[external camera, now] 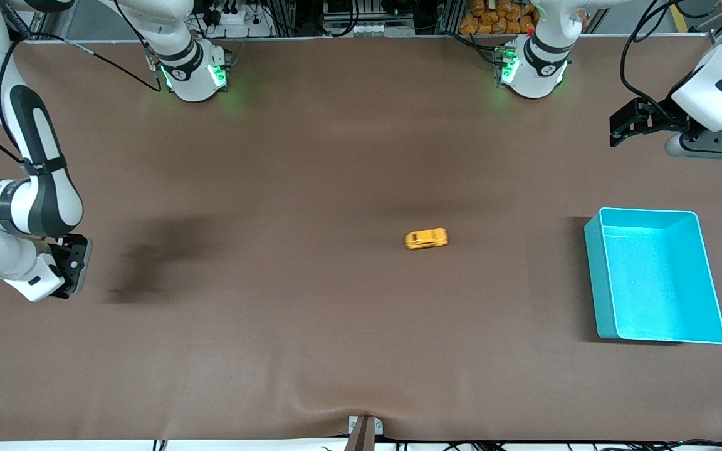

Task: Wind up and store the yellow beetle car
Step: 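Release the car from the right gripper and withdraw the right arm, then reach the left gripper down over the rolled car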

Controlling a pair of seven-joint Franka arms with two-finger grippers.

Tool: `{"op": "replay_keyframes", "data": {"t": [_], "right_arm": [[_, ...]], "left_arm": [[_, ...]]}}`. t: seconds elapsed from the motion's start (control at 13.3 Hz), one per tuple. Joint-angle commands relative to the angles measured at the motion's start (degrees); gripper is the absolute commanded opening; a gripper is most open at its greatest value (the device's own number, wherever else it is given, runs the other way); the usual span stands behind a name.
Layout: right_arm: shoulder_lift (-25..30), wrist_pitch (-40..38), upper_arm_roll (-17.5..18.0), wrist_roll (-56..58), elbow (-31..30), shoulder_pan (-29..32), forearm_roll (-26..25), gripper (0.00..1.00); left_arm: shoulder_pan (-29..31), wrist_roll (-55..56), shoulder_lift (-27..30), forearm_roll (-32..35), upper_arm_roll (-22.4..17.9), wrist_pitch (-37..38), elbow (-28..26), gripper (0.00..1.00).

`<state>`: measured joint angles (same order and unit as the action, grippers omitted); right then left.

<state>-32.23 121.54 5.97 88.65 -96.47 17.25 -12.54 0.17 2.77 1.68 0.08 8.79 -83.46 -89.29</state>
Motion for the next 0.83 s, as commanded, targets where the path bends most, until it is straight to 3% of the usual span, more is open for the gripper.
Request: {"op": "replay_keyframes", "data": {"t": [0.0,0.23,0.38,0.75], "right_arm": [[-0.38,-1.13,0.53,1.27,1.37,0.86,1.46,1.00],[-0.03,-3.84,0.45,0.83,2.50,0.59,3.65,1.00],[-0.11,-7.70,0.45,-0.05,5.31,0.07,5.42,1.00],[6.11,-17.20,0.71,-13.91,11.99,-4.32,5.51,1.00]], "left_arm": [[0.27,2.67,-0.18,-0.69,0.09,0.14,-1.23,1.00],[-0.17,4.96,-1.07,-0.69,0.17,-0.21,-3.86,1.00],[-0.35,6.80,-0.89,-1.22,0.78,-4.41,-7.63,1.00],[-0.35,25.76,-1.07,-2.01,6.23,-17.41,-17.38,1.00]]}}
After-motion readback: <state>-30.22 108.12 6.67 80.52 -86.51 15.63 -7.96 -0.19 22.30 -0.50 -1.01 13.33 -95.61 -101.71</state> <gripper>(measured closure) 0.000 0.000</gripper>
